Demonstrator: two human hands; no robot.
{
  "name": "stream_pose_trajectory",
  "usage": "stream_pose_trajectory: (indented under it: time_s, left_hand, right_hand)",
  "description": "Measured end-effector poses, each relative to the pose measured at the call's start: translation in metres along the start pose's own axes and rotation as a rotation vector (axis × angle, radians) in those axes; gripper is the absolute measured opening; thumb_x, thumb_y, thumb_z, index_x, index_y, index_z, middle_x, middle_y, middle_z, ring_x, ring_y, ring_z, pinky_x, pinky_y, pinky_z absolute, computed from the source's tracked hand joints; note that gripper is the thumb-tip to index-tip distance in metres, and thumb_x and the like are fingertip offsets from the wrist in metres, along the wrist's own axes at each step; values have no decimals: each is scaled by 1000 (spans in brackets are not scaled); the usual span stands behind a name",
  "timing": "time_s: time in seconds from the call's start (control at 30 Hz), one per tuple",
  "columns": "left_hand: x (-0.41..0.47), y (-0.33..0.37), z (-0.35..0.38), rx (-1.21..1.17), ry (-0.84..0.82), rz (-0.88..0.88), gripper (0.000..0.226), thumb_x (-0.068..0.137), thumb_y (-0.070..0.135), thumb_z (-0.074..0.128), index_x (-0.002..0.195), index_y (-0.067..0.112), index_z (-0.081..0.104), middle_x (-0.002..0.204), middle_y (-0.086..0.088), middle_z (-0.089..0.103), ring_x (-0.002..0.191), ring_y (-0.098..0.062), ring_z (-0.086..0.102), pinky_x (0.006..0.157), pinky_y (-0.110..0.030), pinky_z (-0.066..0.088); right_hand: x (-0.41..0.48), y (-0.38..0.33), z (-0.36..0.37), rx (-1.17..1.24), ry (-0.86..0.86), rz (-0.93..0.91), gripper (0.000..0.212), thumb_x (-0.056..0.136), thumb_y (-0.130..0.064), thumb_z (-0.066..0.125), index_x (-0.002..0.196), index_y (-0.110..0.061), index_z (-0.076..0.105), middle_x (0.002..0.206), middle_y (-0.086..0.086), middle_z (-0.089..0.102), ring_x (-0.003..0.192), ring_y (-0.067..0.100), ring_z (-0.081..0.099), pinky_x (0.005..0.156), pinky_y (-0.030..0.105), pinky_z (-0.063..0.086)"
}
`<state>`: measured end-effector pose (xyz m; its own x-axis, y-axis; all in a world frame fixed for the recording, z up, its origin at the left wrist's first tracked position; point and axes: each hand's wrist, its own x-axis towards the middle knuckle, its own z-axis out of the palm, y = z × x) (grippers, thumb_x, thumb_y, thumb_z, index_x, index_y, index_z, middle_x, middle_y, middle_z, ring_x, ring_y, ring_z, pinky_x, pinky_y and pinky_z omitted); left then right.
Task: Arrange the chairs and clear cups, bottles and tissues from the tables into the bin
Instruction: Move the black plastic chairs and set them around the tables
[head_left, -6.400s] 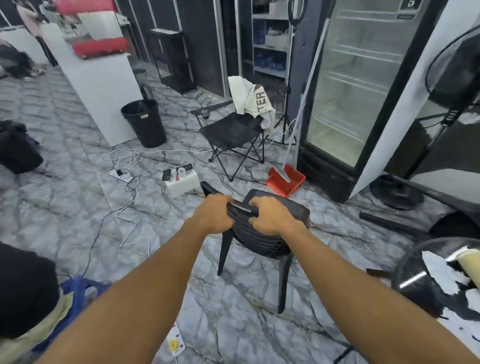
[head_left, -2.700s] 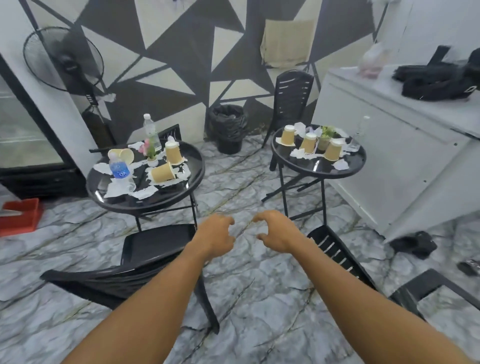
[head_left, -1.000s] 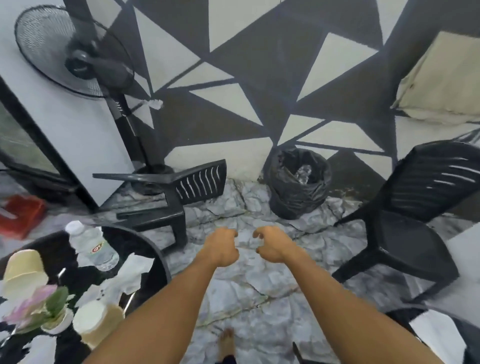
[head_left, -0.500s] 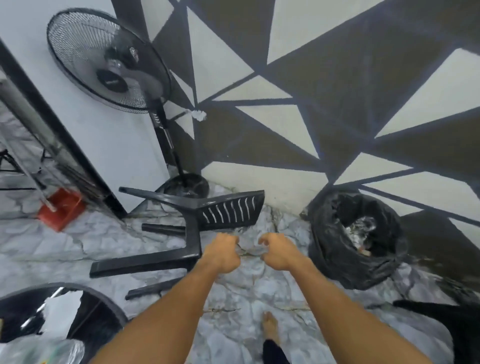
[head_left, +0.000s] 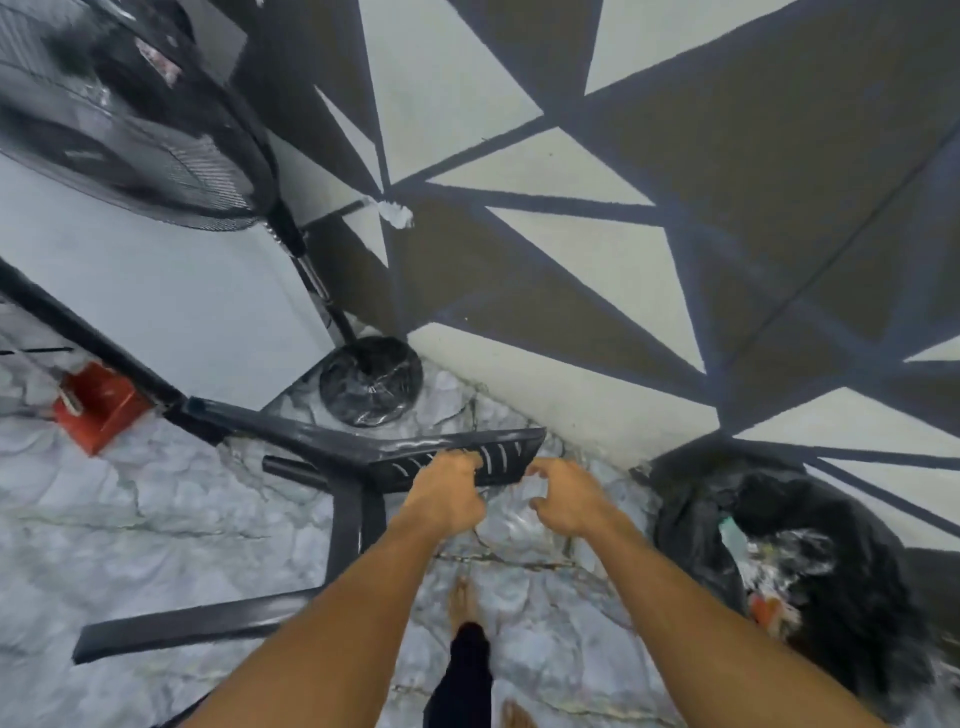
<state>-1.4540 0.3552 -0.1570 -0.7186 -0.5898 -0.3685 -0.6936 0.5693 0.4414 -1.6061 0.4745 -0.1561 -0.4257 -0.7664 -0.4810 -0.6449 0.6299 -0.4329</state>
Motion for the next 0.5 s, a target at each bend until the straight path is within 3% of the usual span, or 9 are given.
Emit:
stream_pose_trajectory:
  time_s: [0.13,0.37,0.5]
  left_hand:
    - [118,-10,21,53,-24,27,45,77,25,66,120,18,60,116,-10,62,106,-32,60,90,-41,53]
    - [275,-29,120,49,-130,80,55,80,22,67,133,16,55,126,-11,60,117,-31,54,98,-44,48]
    - [348,-37,181,61,-172,95,43,80,23,68,122,16,59,117,-10,63,112,-31,56,93,-45,50]
  right_hand:
    - [103,34,2,45,50,29,41,84,-20,66,124,-19,60,126,10,62,115,29,59,97,37,49]
    - [247,118,55,116,-19,134,51,86,-21,68,135,-18,53,135,9,54,122,27,53,101,34,45]
    - [308,168,85,131,-54,158,52,86,-21,67,135,-17,51,130,10,55,118,27,54,98,36,46]
